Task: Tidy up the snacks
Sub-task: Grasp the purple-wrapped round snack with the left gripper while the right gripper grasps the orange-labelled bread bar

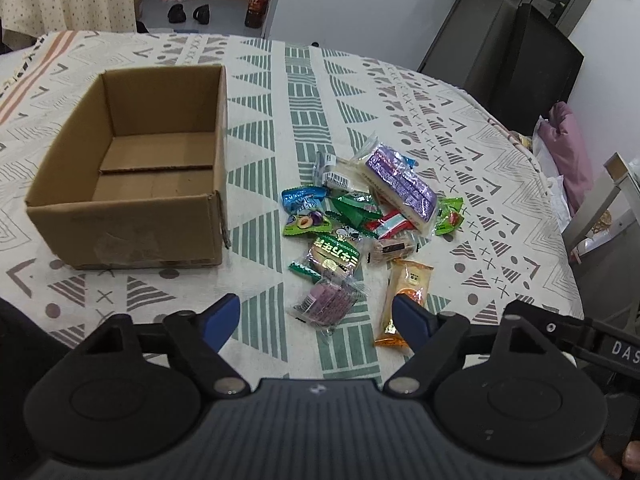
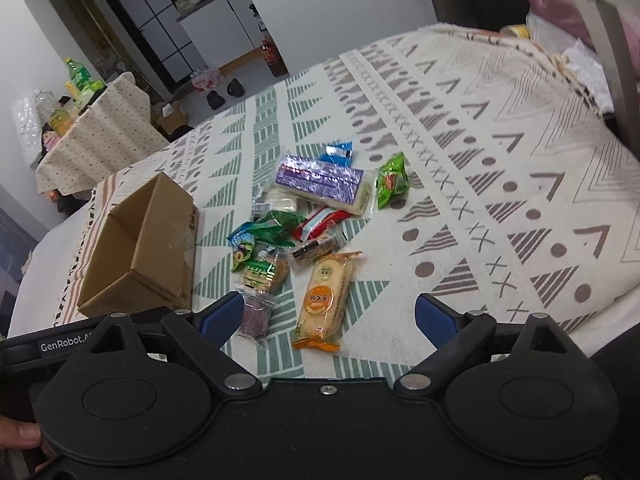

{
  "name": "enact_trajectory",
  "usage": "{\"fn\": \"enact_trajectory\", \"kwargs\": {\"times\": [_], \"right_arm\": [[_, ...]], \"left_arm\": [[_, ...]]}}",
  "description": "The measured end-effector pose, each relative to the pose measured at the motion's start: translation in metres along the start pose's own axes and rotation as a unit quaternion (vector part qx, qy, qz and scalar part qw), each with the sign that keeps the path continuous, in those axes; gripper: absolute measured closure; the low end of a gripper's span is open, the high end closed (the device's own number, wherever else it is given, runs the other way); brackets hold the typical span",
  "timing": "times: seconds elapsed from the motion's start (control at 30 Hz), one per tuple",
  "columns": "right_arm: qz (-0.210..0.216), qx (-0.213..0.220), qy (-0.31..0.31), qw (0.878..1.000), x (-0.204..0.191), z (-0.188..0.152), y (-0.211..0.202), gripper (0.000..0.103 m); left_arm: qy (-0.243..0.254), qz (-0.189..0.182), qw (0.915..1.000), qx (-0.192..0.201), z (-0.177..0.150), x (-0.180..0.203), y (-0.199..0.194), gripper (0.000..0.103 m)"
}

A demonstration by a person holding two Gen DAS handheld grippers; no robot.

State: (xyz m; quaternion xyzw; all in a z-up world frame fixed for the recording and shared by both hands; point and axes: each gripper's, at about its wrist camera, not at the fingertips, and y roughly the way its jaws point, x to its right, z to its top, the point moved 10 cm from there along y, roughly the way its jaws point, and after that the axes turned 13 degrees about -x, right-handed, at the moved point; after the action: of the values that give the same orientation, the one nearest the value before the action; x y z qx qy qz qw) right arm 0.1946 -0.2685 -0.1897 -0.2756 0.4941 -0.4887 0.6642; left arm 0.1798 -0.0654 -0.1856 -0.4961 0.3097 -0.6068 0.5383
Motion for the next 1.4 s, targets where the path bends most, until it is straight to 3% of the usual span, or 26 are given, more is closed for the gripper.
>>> {"fn": "enact_trajectory", "kwargs": {"times": [0.27, 0.43, 0.97, 1.03, 1.13, 1.3, 1.4], "right_arm": [[0.020, -0.038, 0.035, 0.998, 0.010, 0.003, 0.027, 0.014], [0.026, -0.056, 0.059, 0.996, 0.015, 0.002, 0.039, 0.022], [0.018, -0.100, 0.069, 0.992, 0.012, 0.015, 0.093, 0.027], [0.015, -0.104, 0.069, 0.992, 0.013, 0.016, 0.098, 0.027], [0.005, -0.103, 0.062, 0.993, 0.011, 0.017, 0.105, 0.027], [-0.008, -0.108, 0.045, 0.993, 0.004, 0.017, 0.117, 0.027], [-0.021, -0.107, 0.036, 0.993, 0.002, 0.016, 0.121, 0.032]], "left_arm": [[0.003, -0.001, 0.9996, -0.027, 0.006, 0.003, 0.032, 0.034], [0.007, 0.003, 0.9991, -0.041, 0.008, 0.005, 0.050, 0.041], [0.037, 0.014, 0.9954, -0.087, 0.013, 0.014, 0.108, 0.048], [0.036, 0.021, 0.9945, -0.096, 0.010, 0.012, 0.115, 0.058], [0.033, 0.024, 0.9949, -0.092, 0.010, 0.010, 0.115, 0.067], [0.031, 0.027, 0.9952, -0.089, 0.011, 0.008, 0.108, 0.070], [0.024, 0.029, 0.9958, -0.083, 0.012, 0.004, 0.102, 0.070]]}}
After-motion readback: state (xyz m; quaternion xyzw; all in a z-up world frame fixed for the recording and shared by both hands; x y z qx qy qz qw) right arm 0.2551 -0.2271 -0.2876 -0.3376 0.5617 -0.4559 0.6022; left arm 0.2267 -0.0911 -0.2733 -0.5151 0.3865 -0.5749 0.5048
